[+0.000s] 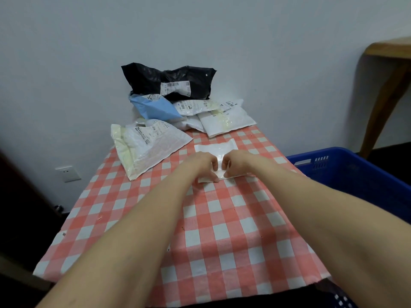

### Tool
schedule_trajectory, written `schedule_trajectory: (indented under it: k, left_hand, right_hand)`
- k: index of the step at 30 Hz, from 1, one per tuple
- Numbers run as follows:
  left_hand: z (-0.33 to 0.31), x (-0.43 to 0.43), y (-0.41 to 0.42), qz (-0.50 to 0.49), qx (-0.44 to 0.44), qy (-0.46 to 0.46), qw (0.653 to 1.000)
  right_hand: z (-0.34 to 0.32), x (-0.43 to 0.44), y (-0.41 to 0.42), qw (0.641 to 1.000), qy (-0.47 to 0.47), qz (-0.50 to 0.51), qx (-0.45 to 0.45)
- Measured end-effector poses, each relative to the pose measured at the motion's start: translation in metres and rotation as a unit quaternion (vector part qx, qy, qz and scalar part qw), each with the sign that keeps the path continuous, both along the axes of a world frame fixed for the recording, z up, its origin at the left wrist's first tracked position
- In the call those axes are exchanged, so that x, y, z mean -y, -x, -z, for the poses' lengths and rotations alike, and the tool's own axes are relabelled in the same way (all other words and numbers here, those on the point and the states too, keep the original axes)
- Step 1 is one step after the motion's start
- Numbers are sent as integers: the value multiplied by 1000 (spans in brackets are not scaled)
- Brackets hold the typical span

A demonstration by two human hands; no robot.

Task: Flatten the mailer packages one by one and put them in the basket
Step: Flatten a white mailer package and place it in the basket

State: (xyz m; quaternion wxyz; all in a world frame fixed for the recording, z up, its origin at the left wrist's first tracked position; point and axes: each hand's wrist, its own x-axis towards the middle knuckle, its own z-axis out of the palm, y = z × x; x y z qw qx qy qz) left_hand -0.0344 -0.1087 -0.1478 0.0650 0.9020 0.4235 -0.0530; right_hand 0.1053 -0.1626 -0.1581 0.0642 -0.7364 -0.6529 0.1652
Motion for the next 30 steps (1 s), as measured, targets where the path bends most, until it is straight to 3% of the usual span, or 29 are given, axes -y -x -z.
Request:
schedule_trajectory:
  k: [5,11,15,18,22,30]
  left_hand:
    - [3,-1,-4,7,-21,-22,1000]
    - [3,-3,-7,19,-23,-15,999]
    - [5,-6,-4,7,-5,8,1000]
    - [-6,-11,3,-23,80,51,995]
    - [-18,-20,4,-38,127,-48,990]
    - [7,-31,-13,-39,82,-43,995]
  right_hand:
    - [1,-4,3,999,16,-14,44]
    - [-1,-5,4,999,20,-14,23]
    - [0,-1,0,1000,11,-2,-29]
    - [-10,-2,-7,994,-34,25,-106]
    - [-25,-8,-14,991,-99,69,-49]
    - [-7,-26,-2,998,-29,46,0]
